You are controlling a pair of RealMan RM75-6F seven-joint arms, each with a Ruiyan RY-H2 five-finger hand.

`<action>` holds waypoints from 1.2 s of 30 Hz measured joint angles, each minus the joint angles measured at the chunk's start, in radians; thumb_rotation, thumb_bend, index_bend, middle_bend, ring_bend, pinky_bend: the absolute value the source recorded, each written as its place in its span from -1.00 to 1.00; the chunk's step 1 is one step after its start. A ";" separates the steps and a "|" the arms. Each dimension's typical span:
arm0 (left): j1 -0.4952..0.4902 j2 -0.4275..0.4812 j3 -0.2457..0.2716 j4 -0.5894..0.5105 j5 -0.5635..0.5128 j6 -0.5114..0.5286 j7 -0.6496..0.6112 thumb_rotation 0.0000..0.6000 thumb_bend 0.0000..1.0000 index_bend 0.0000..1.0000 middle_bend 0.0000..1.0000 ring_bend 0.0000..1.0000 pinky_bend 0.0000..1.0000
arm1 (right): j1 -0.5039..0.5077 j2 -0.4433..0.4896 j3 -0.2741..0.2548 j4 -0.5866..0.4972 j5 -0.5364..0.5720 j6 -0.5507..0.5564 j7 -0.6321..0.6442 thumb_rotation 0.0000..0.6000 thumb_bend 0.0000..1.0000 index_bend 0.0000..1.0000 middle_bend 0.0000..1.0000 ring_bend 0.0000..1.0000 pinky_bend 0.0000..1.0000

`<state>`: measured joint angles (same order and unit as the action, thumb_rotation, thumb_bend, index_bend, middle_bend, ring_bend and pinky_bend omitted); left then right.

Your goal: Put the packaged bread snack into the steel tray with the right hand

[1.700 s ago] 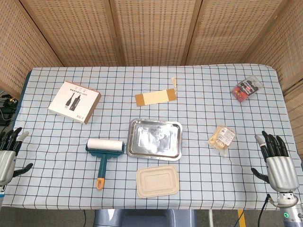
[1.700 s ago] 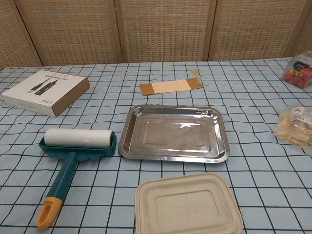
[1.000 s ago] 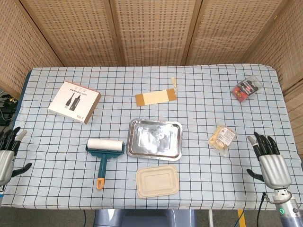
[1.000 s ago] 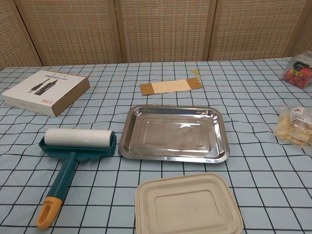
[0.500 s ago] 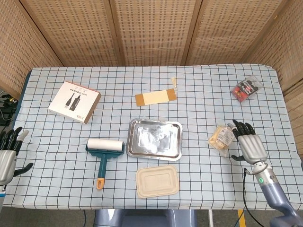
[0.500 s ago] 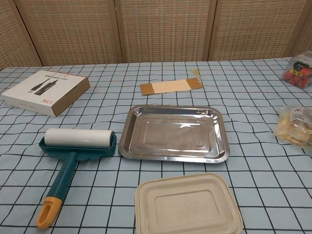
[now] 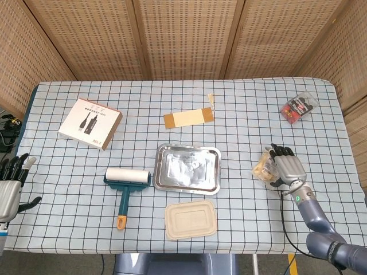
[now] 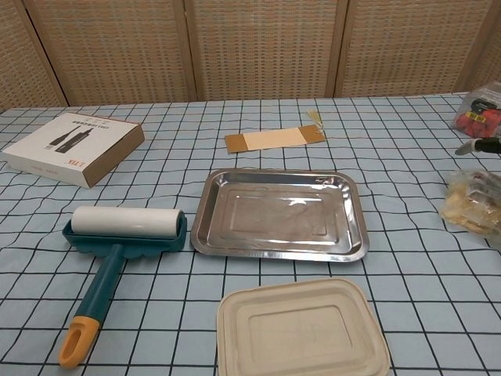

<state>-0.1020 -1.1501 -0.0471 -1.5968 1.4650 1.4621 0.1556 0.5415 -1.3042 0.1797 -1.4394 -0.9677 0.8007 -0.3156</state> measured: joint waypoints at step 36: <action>-0.005 0.004 0.001 0.002 -0.005 -0.007 -0.028 1.00 -0.78 -1.00 -1.00 -1.00 -1.00 | 0.064 -0.144 0.034 -0.082 -0.213 0.247 -0.011 1.00 -0.57 0.44 0.07 0.08 0.23</action>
<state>-0.1067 -1.1458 -0.0459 -1.5951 1.4605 1.4550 0.1281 0.6060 -1.4486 0.2141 -1.5219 -1.1810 1.0476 -0.3268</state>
